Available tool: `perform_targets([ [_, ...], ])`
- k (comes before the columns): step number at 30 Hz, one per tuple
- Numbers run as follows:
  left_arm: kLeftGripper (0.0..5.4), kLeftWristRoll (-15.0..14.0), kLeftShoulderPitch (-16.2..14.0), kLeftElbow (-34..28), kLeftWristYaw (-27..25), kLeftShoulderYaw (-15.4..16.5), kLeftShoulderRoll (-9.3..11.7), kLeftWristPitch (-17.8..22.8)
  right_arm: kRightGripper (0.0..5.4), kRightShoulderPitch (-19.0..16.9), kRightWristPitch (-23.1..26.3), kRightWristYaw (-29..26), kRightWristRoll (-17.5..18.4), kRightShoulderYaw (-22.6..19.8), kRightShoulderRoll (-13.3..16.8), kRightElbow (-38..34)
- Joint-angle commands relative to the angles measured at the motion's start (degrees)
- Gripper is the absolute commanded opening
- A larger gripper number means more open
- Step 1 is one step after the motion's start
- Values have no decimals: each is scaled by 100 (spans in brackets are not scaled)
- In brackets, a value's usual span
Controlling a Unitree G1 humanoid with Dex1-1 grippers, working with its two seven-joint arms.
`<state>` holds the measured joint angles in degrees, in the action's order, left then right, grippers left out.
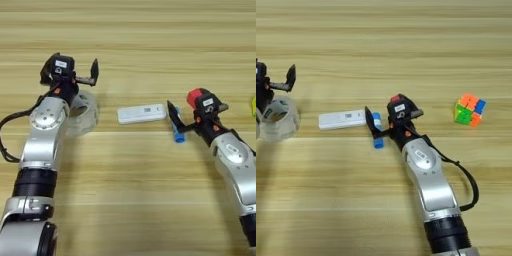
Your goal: Move the objects on the table
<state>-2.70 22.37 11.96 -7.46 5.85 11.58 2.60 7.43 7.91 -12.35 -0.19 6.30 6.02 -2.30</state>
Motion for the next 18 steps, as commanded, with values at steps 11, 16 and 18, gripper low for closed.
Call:
perform_targets([
  [11,538,14,-14,-36,101,-13,-155,-101,540,-128,592,-215,-56,252,106,89],
  [16,538,15,-23,-65,115,-19,-173,-98,540,-168,740,-254,-36,256,137,87],
  [18,538,12,-27,-74,119,-18,-178,-97,540,-188,776,-275,-50,286,155,81],
])
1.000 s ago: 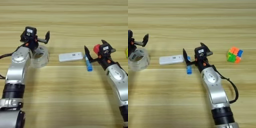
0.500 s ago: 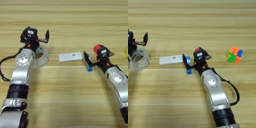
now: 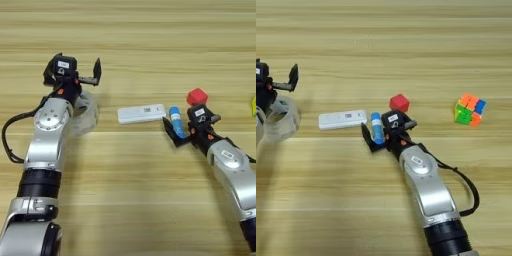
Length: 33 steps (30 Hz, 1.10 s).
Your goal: Move the objects on the table
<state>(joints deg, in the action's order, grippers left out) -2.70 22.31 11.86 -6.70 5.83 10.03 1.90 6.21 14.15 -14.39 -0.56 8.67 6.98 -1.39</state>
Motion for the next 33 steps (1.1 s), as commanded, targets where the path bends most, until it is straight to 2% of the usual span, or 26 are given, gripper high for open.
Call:
perform_targets([
  [1,538,12,-21,-66,47,-16,-26,-27,540,-75,170,-89,-25,77,67,-13],
  [18,538,2,-36,-109,62,-7,-43,-31,540,-56,581,-164,-8,141,90,223],
  [31,538,-12,-30,-80,56,1,-44,-32,540,-10,716,-227,64,116,33,348],
  [33,540,-15,-28,-78,55,5,-42,-31,517,-1,733,-239,76,113,21,368],
])
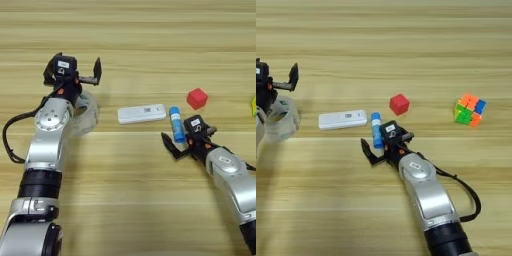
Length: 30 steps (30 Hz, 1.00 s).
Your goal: Move the objects on the table
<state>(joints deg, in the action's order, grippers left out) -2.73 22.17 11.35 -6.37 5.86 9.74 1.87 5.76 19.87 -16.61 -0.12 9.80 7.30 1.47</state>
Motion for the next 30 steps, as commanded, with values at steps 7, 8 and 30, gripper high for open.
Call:
perform_targets([
  [7,540,-19,-11,-24,15,8,-10,-30,441,91,210,-38,117,-50,-62,172],
  [8,540,-18,-11,-26,14,7,-10,-30,432,96,209,-34,129,-55,-63,179],
  [30,540,-44,-44,-41,4,15,-24,-46,181,112,149,18,161,-110,-79,204],
])
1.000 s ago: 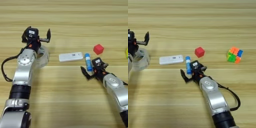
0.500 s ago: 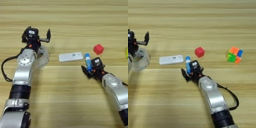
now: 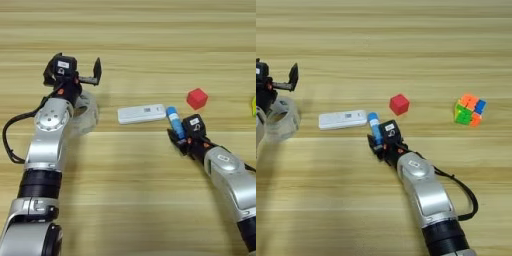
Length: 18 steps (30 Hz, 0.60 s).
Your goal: Move the objects on the table
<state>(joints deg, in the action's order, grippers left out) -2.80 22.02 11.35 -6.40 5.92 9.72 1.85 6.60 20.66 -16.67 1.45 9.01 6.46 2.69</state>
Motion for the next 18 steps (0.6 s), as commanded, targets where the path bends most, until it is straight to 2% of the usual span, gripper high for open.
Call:
perform_targets([
  [1,540,-38,-30,-41,8,10,-23,-46,163,27,66,29,4,-34,4,82],
  [4,540,-41,-33,-39,8,12,-25,-51,140,27,53,38,0,-48,3,81],
  [18,540,-28,-39,44,-4,-24,-63,-87,140,24,-78,111,14,-175,15,-132],
])
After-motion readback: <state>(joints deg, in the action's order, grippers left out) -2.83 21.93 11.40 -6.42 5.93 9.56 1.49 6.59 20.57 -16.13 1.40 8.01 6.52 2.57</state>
